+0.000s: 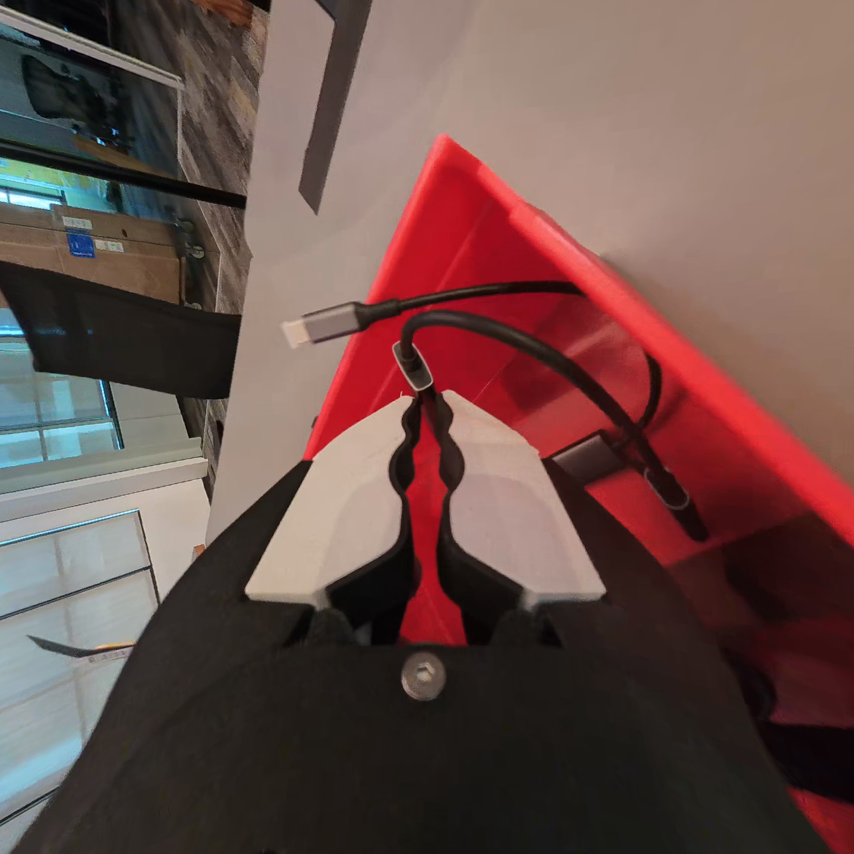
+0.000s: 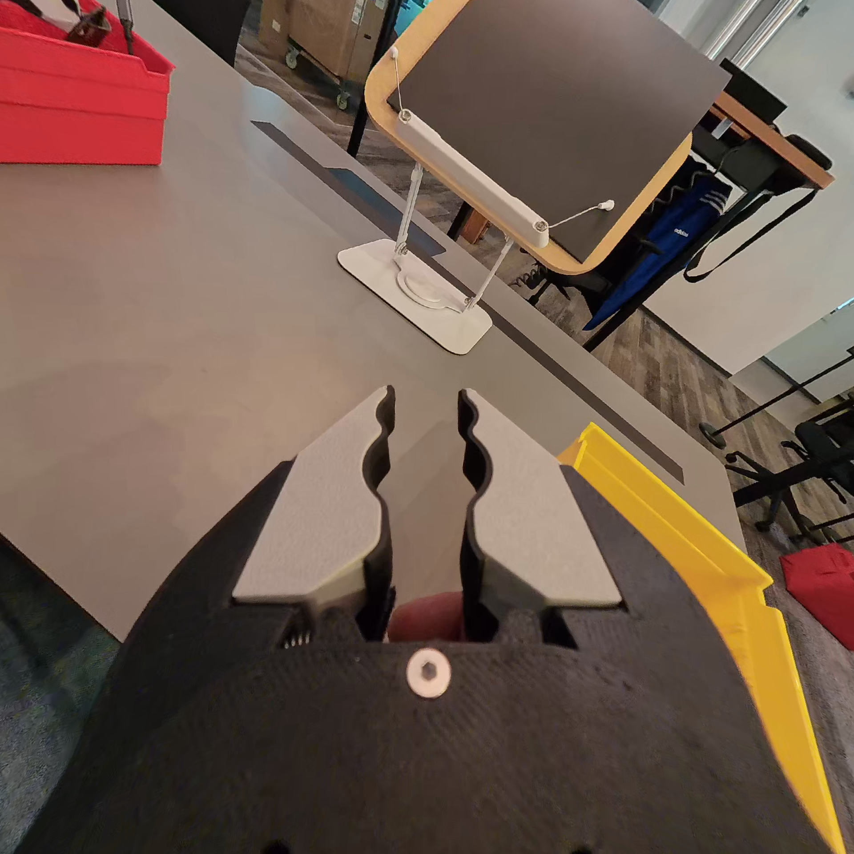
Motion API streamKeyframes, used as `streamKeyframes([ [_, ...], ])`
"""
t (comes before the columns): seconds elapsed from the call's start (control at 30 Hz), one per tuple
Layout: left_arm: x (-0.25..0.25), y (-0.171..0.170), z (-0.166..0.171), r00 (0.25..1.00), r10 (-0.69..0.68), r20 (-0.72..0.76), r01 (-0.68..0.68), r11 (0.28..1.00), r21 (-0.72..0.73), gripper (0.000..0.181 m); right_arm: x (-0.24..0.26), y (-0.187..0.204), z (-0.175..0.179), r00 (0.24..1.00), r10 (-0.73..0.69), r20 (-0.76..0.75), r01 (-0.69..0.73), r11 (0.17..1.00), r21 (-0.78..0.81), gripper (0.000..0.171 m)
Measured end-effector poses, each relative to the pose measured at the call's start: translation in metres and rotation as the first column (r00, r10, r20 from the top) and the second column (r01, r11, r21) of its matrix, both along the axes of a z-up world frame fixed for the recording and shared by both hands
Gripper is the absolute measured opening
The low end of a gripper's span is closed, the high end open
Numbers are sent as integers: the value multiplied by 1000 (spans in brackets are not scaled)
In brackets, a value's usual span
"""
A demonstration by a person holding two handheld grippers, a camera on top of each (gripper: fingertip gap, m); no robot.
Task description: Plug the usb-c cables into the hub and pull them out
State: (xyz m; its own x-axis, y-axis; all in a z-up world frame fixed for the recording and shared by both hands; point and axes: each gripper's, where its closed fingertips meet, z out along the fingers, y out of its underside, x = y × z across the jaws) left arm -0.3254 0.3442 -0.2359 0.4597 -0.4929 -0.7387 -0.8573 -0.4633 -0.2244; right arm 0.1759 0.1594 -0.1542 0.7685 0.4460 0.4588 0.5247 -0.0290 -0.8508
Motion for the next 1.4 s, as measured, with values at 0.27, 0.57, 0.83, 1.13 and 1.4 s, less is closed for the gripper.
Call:
streamKeyframes([
  [0.27,-7,-20,89,993,-37,113,14,979,204,0,-10,3,2,999,30,-17,-30,1000,-3,24],
  [0.57,10,-25,72,991,-118,57,112,989,95,12,-19,-1,-1,998,58,-26,-58,998,-6,23],
  [0.83,4,19,24,995,-103,-6,103,991,83,31,-14,-4,-9,998,54,-39,-55,998,-19,24],
  [1.13,-10,25,36,994,-49,96,35,990,138,4,-13,-1,-19,996,57,-61,-60,997,-39,23],
  [1.4,-22,-4,116,983,-65,169,9,950,312,3,-14,-1,-13,995,67,-80,-70,997,-31,23],
])
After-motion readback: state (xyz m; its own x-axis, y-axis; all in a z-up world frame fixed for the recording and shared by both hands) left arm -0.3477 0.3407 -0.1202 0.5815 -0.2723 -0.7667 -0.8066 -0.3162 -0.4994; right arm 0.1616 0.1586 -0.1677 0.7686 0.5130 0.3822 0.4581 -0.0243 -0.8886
